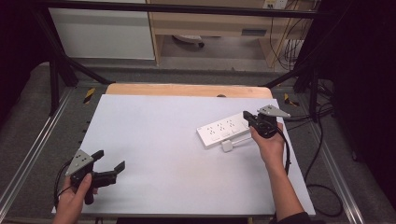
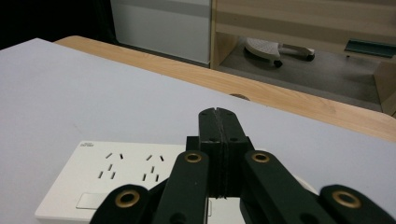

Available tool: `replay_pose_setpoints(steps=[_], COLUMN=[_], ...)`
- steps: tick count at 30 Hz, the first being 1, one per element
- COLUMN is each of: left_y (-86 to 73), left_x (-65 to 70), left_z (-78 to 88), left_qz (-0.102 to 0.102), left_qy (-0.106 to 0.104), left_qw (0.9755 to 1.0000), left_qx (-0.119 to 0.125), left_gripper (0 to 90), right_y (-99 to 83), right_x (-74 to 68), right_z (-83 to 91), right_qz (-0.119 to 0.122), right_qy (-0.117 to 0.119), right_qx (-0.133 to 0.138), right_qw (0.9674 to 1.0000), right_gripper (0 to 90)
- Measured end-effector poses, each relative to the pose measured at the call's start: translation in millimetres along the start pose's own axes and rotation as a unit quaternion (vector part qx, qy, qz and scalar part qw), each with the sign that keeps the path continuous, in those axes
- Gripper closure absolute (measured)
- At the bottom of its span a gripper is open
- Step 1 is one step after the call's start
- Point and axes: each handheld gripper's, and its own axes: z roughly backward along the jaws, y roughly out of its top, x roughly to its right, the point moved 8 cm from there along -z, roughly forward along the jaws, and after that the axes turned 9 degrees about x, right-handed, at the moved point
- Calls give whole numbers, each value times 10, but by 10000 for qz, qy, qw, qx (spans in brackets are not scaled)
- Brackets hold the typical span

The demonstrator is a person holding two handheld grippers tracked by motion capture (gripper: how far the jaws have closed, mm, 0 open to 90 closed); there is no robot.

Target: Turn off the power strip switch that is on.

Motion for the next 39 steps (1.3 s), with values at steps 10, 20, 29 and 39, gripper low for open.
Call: replay_pose_setpoints(steps=[10,20,29,39], left_y=[2,4,6,12], left_x=[1,3,6,8], left_z=[0,5,5,7], left_qz=[-11,-2,-8,-6], left_qy=[1,0,-13,-6], left_qw=[10000,10000,10000,10000], left_qx=[8,9,12,30], left_gripper=[53,53,53,53], right_y=[-78,-195,-274,-361], right_x=[-22,-37,-51,-61], right_z=[-35,-66,-81,-87], right_qz=[28,32,66,44], right_qy=[31,62,113,153], right_qx=[-150,-369,-499,-608], right_qw=[9999,9993,9987,9980], right_gripper=[900,898,894,893])
